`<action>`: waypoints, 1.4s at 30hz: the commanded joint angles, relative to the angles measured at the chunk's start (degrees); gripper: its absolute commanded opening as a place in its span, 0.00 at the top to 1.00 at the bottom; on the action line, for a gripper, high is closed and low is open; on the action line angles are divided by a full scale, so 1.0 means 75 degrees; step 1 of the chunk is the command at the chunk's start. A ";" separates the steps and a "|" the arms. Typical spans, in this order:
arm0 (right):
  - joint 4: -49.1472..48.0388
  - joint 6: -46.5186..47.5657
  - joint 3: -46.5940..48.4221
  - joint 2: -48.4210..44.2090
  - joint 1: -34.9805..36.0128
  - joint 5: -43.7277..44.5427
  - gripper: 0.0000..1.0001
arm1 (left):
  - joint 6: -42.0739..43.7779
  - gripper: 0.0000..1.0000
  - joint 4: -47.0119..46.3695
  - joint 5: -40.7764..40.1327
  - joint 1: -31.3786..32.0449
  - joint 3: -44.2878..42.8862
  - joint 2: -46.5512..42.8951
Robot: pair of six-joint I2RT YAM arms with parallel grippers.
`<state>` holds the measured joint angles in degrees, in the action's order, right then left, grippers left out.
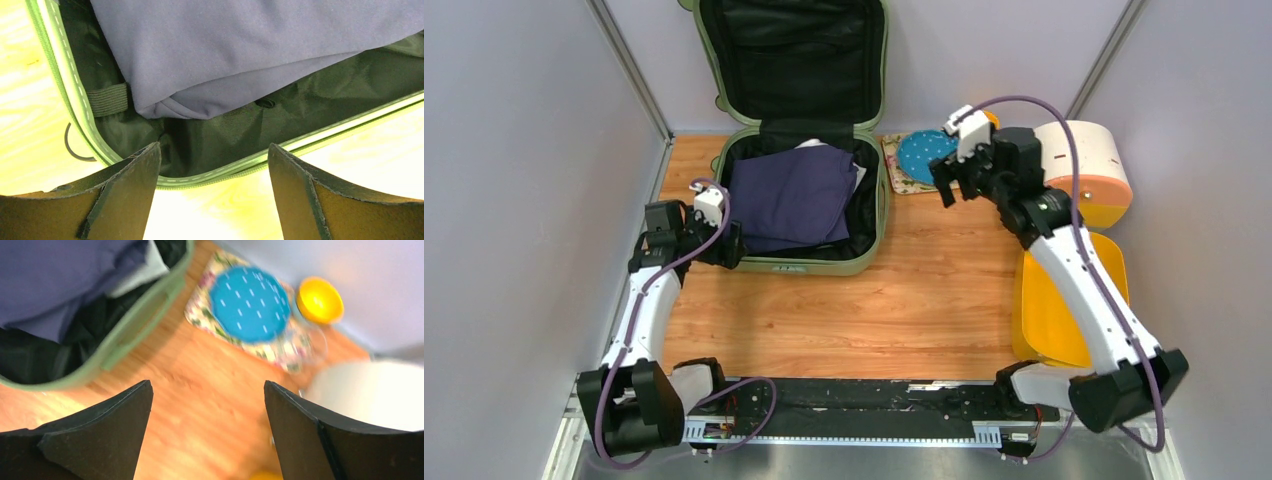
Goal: Open, take out, and arrange the luggage
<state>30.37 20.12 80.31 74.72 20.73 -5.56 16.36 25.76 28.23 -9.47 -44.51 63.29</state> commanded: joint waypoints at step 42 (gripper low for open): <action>0.5712 0.1911 -0.2271 -0.1290 -0.1173 -0.2598 1.00 | -0.1103 0.12 -0.0364 0.0385 -0.0002 -0.0276 -0.1138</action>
<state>70.57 29.65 60.93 67.72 6.57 -19.33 8.97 24.27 29.98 -9.47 -43.55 54.65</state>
